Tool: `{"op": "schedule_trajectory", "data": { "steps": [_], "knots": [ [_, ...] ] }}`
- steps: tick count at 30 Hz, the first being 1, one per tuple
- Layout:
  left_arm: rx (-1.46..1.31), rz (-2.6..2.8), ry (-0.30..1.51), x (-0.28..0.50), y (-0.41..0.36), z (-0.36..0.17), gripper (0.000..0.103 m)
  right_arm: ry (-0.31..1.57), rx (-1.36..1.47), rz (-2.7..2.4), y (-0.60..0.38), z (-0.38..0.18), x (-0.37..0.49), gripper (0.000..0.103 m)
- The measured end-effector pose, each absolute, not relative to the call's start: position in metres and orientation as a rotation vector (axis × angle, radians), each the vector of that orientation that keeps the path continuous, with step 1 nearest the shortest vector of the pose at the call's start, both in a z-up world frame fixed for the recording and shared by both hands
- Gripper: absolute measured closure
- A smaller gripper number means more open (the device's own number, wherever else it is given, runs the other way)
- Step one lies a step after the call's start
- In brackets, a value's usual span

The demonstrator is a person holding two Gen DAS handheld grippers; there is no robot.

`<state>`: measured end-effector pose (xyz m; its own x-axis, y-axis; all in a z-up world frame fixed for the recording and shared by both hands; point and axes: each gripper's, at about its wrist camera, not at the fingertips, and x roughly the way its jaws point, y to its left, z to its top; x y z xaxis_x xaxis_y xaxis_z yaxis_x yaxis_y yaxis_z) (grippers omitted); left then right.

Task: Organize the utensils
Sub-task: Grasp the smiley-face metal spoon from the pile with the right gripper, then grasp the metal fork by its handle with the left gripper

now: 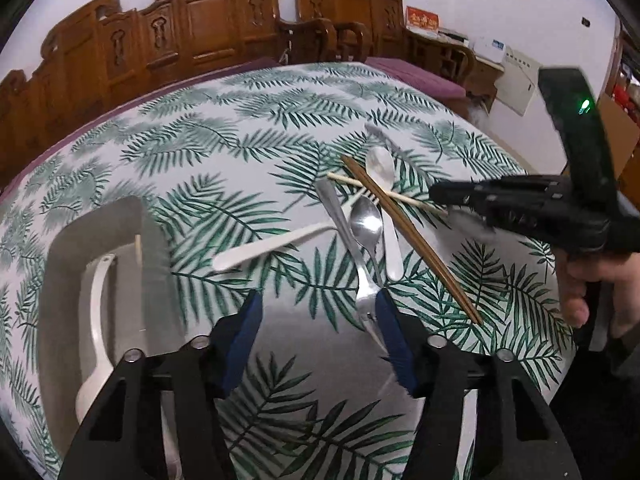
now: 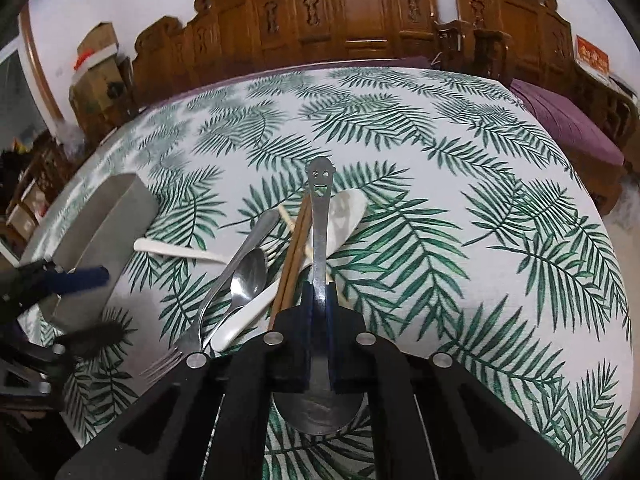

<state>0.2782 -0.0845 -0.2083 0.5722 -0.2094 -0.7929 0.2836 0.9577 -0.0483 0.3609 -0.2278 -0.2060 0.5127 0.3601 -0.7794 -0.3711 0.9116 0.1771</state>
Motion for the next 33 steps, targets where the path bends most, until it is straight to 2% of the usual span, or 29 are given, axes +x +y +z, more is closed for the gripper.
{"op": "schedule_trajectory", "data": {
  "steps": [11, 13, 15, 19, 21, 24, 33],
  "knots": [
    [0.044, -0.326, 0.989, 0.318, -0.109, -0.232, 0.070, 0.931, -0.004, 0.432, -0.233, -0.206, 0.360, 0.096],
    [0.022, -0.328, 1.006, 0.325, -0.111, -0.236, 0.081, 0.930, 0.002, 0.433, -0.234, -0.206, 0.361, 0.096],
    [-0.009, -0.336, 1.031, 0.331, -0.112, -0.239, 0.085, 0.929, 0.004, 0.435, -0.233, -0.205, 0.360, 0.096],
    [0.001, -0.325, 1.033, 0.335, -0.116, -0.241, 0.085, 0.927, 0.000, 0.444, -0.230, -0.204, 0.360, 0.096],
    [0.011, -0.314, 1.036, 0.337, -0.117, -0.242, 0.092, 0.927, -0.003, 0.449, -0.229, -0.204, 0.359, 0.096],
    [0.027, -0.299, 1.037, 0.336, -0.117, -0.241, 0.097, 0.924, -0.004, 0.454, -0.226, -0.203, 0.358, 0.096],
    [0.047, -0.290, 1.001, 0.318, -0.098, -0.222, 0.097, 0.907, -0.014, 0.480, -0.209, -0.197, 0.353, 0.096]
  ]
}}
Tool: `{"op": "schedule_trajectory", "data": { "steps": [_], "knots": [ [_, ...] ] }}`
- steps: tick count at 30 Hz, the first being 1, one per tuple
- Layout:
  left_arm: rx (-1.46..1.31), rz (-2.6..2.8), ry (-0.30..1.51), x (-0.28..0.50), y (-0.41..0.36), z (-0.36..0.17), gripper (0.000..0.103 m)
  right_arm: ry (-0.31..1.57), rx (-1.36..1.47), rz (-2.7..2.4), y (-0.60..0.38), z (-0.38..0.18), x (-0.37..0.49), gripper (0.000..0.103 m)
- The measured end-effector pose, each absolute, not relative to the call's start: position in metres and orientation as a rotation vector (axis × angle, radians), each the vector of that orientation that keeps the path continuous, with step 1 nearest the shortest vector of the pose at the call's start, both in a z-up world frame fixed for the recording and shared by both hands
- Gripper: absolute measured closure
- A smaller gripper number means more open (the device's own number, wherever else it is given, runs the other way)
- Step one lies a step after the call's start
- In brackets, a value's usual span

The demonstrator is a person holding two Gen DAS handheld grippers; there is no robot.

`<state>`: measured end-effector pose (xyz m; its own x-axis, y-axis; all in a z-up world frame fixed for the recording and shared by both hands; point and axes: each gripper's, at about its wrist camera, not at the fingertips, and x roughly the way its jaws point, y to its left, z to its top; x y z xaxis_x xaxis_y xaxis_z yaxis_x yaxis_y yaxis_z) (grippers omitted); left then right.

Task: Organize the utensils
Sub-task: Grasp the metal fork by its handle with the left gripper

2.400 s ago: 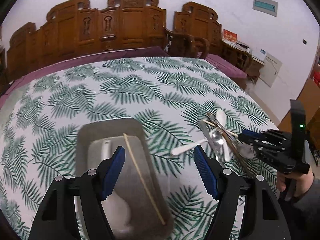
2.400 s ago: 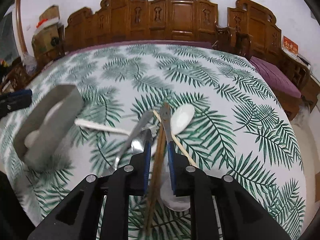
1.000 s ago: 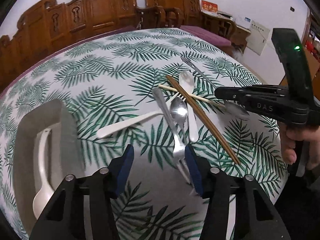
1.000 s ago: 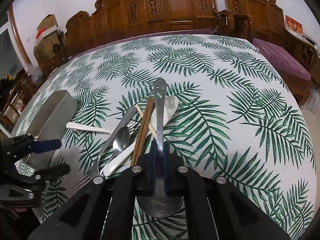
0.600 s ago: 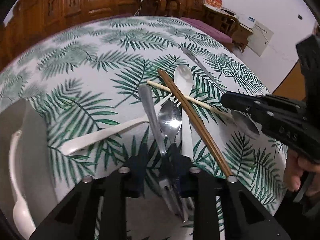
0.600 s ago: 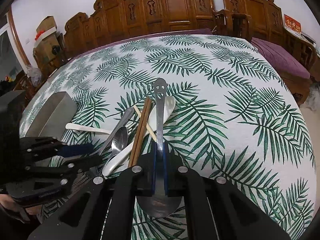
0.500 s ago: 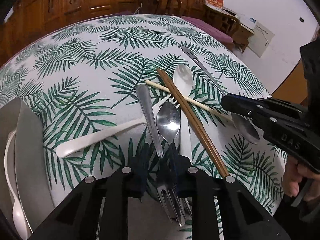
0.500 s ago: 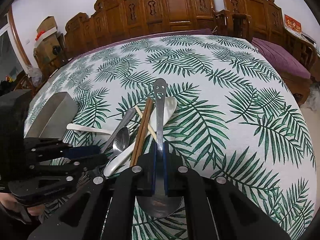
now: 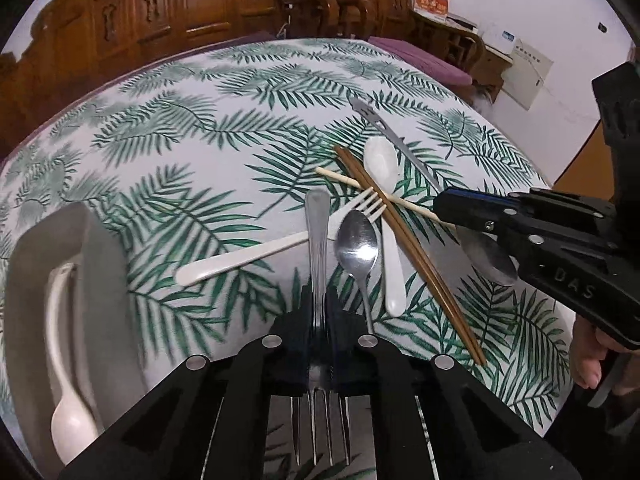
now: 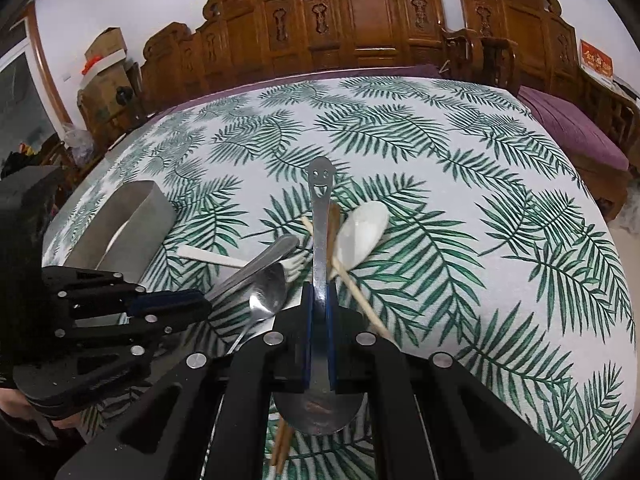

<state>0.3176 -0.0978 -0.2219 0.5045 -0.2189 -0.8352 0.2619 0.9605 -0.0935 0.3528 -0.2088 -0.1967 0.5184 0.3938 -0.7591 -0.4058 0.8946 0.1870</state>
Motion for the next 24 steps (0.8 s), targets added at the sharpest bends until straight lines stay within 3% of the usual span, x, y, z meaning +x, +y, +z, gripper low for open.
{"op": "schedule_trajectory", "data": {
  "steps": [24],
  "knots": [
    [0.049, -0.198, 0.898, 0.277, -0.043, -0.157, 0.097, 0.876, -0.047, 0.553, -0.168, -0.183, 0.321, 0.096]
  ]
}}
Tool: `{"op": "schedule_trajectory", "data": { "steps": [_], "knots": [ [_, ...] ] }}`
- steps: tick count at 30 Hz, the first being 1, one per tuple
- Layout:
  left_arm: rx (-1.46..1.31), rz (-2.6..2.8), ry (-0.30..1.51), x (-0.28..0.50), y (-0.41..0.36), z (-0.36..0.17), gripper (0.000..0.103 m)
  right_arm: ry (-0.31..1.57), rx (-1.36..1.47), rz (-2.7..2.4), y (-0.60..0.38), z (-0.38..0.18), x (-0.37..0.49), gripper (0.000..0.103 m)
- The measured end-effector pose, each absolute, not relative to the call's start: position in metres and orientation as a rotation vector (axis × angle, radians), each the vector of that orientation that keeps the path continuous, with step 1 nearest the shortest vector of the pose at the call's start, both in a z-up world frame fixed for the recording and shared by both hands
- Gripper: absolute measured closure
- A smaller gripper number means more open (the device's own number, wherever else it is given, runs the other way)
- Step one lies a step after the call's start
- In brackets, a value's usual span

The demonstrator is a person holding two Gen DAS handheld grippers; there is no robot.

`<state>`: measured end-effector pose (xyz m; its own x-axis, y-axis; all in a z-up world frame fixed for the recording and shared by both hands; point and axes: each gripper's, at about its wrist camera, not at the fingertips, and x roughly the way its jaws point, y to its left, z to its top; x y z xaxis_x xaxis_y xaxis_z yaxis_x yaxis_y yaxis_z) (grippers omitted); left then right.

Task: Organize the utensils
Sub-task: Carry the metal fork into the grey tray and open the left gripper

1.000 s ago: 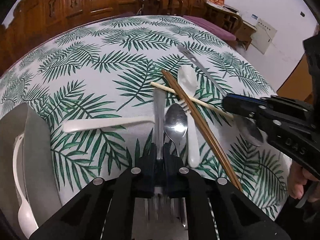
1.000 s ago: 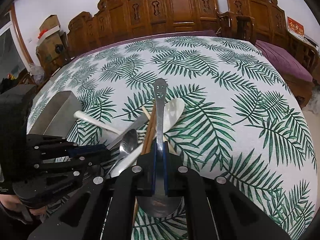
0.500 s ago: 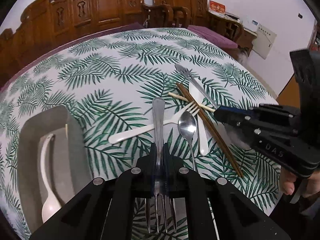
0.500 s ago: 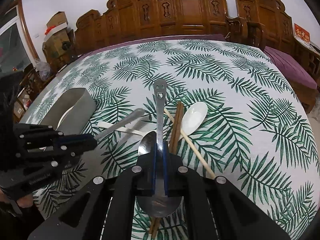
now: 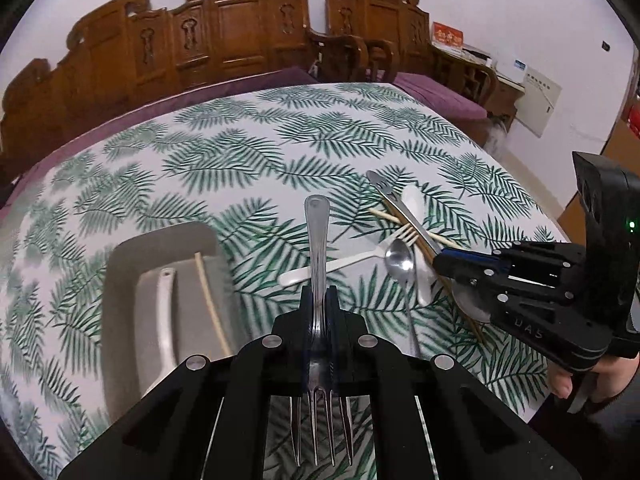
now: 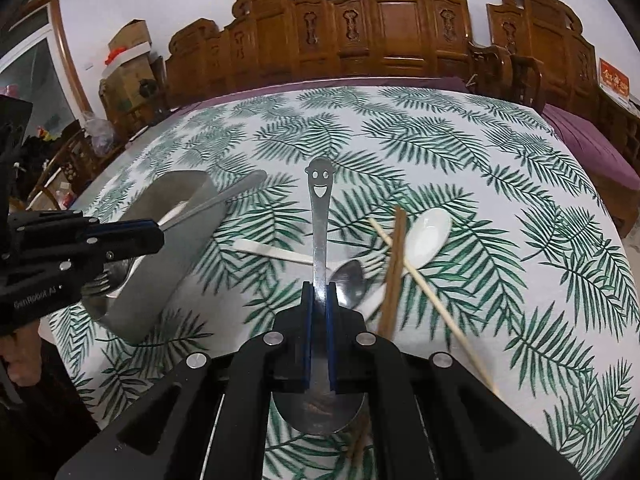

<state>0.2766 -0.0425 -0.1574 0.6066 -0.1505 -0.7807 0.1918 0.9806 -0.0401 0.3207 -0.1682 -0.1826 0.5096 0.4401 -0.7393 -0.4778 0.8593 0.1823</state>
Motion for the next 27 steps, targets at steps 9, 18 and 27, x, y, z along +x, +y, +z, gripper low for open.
{"op": "schedule_trajectory", "data": {
  "steps": [9, 18, 27],
  "knots": [
    [0.030, -0.138, 0.883, 0.261, -0.006, -0.152, 0.097, 0.863, -0.089, 0.575, -0.153, -0.178, 0.306, 0.096],
    [-0.024, -0.068, 0.907, 0.266, 0.031, -0.175, 0.097, 0.877, -0.100, 0.576, -0.150, -0.184, 0.309, 0.096],
    [-0.044, -0.035, 0.937, 0.274, 0.043, -0.200, 0.097, 0.884, -0.124, 0.601, -0.138, -0.188, 0.310, 0.096]
  ]
}}
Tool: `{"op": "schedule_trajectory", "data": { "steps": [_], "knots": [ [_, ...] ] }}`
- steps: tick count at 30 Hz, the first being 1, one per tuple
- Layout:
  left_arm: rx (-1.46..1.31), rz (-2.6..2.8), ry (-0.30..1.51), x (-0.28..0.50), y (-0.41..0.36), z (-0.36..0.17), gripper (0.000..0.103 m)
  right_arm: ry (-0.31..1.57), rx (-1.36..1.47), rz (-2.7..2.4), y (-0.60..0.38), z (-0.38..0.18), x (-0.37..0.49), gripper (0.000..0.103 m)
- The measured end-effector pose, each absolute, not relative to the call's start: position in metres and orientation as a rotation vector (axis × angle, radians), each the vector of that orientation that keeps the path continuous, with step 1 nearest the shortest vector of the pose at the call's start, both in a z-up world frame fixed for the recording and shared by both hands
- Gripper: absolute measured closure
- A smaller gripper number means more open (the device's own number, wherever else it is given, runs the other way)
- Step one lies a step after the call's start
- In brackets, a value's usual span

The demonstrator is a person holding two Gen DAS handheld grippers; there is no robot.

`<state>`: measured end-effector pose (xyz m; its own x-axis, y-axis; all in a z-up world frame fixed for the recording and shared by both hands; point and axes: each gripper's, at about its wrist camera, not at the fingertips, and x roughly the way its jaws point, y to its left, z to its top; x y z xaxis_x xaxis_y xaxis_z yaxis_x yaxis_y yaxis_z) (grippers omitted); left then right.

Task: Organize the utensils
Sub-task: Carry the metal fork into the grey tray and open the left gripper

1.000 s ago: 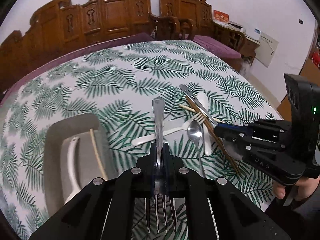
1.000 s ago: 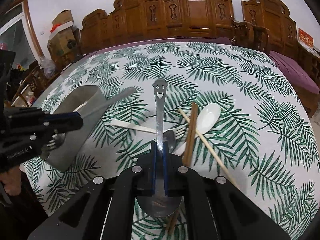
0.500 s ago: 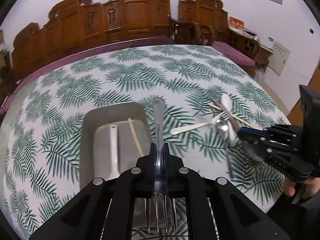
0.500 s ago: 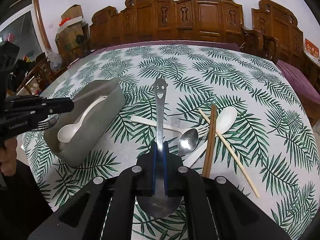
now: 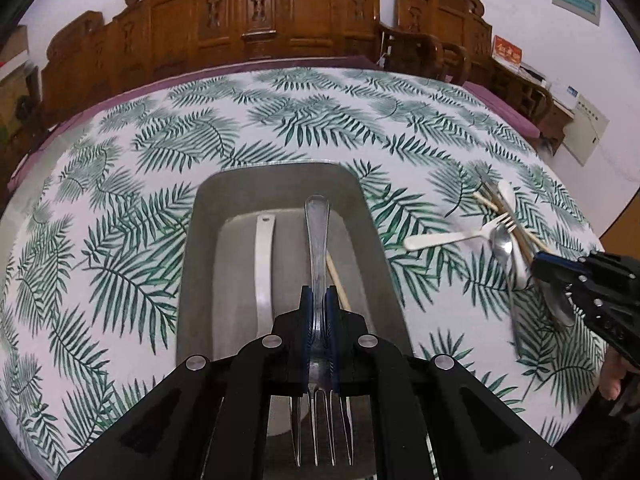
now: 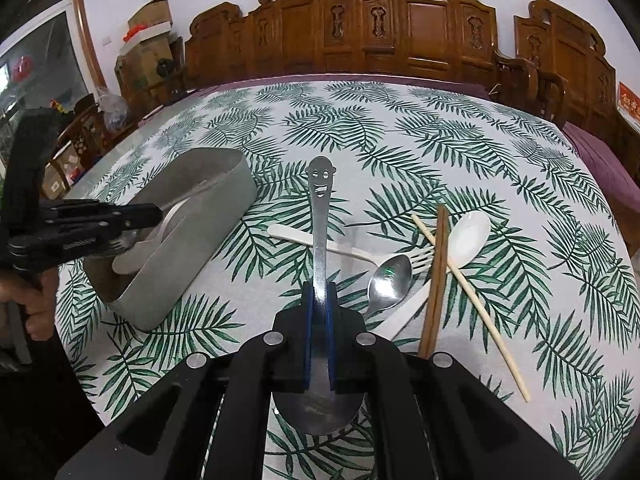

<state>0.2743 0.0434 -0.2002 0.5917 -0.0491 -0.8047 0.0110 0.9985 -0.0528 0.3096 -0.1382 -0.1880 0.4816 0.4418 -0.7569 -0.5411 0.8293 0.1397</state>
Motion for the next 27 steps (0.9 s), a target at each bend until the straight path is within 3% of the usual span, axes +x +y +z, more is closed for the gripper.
{"op": "schedule_trajectory", "data": {
  "steps": [20, 27],
  "knots": [
    [-0.020, -0.049, 1.015, 0.298, 0.042, -0.225, 0.097, 0.870, -0.131, 0.651, -0.125, -0.182, 0.307, 0.096],
    [-0.035, -0.056, 0.973, 0.289, 0.045, -0.211, 0.097, 0.885, -0.126, 0.645, -0.127, -0.185, 0.306, 0.096]
  ]
}}
